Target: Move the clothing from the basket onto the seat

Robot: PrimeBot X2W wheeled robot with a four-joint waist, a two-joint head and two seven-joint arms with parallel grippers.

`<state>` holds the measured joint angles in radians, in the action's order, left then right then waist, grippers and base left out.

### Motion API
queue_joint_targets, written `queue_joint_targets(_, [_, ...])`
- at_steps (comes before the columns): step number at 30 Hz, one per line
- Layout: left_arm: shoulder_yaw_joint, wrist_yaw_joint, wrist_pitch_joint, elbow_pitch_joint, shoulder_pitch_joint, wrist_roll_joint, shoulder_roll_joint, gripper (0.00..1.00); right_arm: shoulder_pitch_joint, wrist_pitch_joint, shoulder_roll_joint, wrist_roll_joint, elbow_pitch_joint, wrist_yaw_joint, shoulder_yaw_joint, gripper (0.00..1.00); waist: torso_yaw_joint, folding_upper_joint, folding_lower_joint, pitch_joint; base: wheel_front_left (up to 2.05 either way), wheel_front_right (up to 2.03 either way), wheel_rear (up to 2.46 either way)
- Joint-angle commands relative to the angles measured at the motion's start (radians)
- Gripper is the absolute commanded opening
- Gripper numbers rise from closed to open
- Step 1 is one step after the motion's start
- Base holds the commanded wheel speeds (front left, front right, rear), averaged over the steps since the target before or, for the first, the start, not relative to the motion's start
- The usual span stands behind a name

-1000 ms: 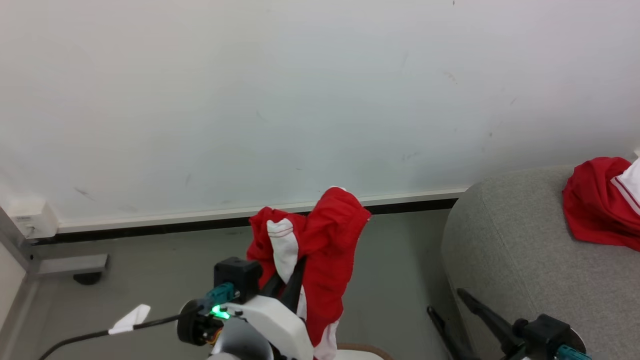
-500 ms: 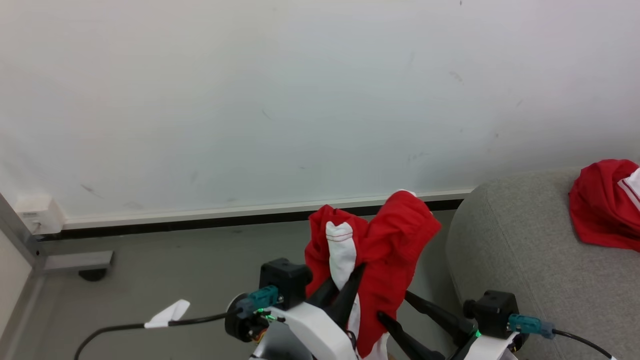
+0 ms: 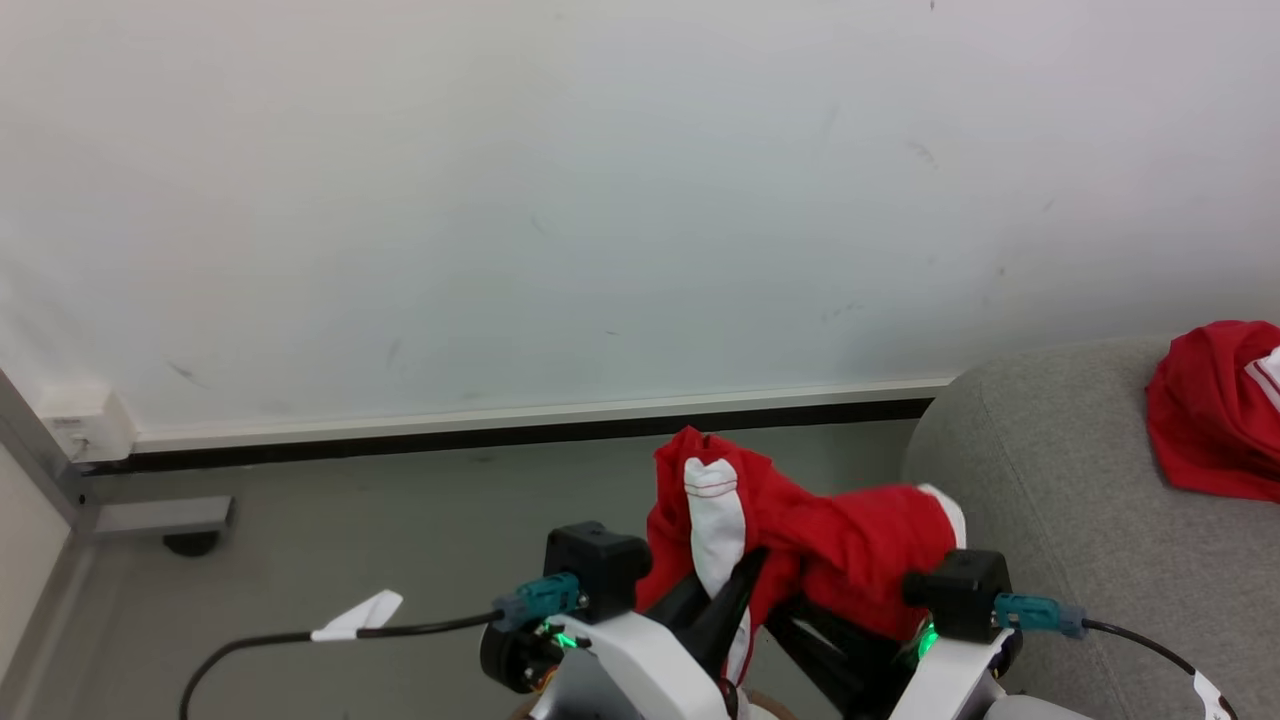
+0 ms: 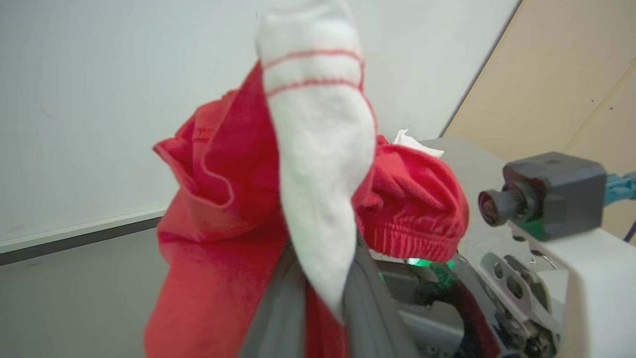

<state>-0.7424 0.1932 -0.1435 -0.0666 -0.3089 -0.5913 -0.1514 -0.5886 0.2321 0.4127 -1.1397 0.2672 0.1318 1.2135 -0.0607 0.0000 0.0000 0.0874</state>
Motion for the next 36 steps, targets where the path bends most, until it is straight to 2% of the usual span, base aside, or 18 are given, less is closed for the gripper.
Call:
queue_joint_targets(1, [0.005,0.001,0.007,0.011,0.001,-0.011,-0.003,0.0,-0.019,0.018,0.008,-0.017,-0.004,-0.002,0.015,0.0,0.0,0.0,0.0,-0.003,0.0,0.0,0.0])
queue_joint_targets(6, [0.014,0.013,0.015,0.03,-0.002,-0.002,-0.012,0.0,-0.032,0.027,0.017,-0.025,-0.016,-0.002,0.031,0.0,-0.005,0.0,0.0,-0.01,0.0,0.0,0.0])
queue_joint_targets(7, [0.017,0.016,0.016,0.035,-0.002,0.0,-0.013,0.03,-0.033,0.029,0.02,-0.024,-0.02,-0.002,0.034,0.0,-0.007,0.0,0.0,-0.011,0.0,0.0,0.0])
queue_joint_targets(11, [0.02,0.024,0.023,0.053,-0.005,0.01,-0.018,0.32,-0.041,0.033,0.031,-0.029,-0.031,-0.002,0.042,0.0,-0.015,0.0,0.0,-0.016,0.0,0.0,0.0])
queue_joint_targets(13, [0.021,0.028,0.027,0.062,-0.008,0.014,-0.018,0.51,-0.043,0.033,0.038,-0.031,-0.037,-0.002,0.037,0.0,-0.019,0.0,0.0,-0.018,0.0,0.0,0.0])
queue_joint_targets(15, [0.02,0.033,0.03,0.07,-0.009,0.016,-0.017,0.91,-0.036,0.033,0.04,-0.035,-0.045,-0.002,0.026,0.0,-0.022,0.0,0.0,-0.019,0.0,0.0,0.0])
queue_joint_targets(16, [0.021,0.033,0.032,0.074,-0.009,0.018,-0.016,1.0,-0.032,0.033,0.041,-0.034,-0.051,-0.002,0.022,0.0,-0.024,0.0,0.0,-0.02,0.0,0.0,0.0])
queue_joint_targets(25, [0.015,0.04,0.051,0.094,-0.009,0.031,-0.023,1.0,-0.003,0.033,0.06,-0.022,-0.054,-0.002,-0.023,0.0,-0.031,0.0,0.0,-0.026,0.0,0.0,0.0])
queue_joint_targets(36, [-0.003,0.022,0.091,0.125,-0.003,0.06,-0.047,1.0,0.023,0.032,0.122,0.029,-0.044,-0.002,-0.159,0.0,-0.05,0.0,0.0,-0.029,0.0,0.0,0.0])
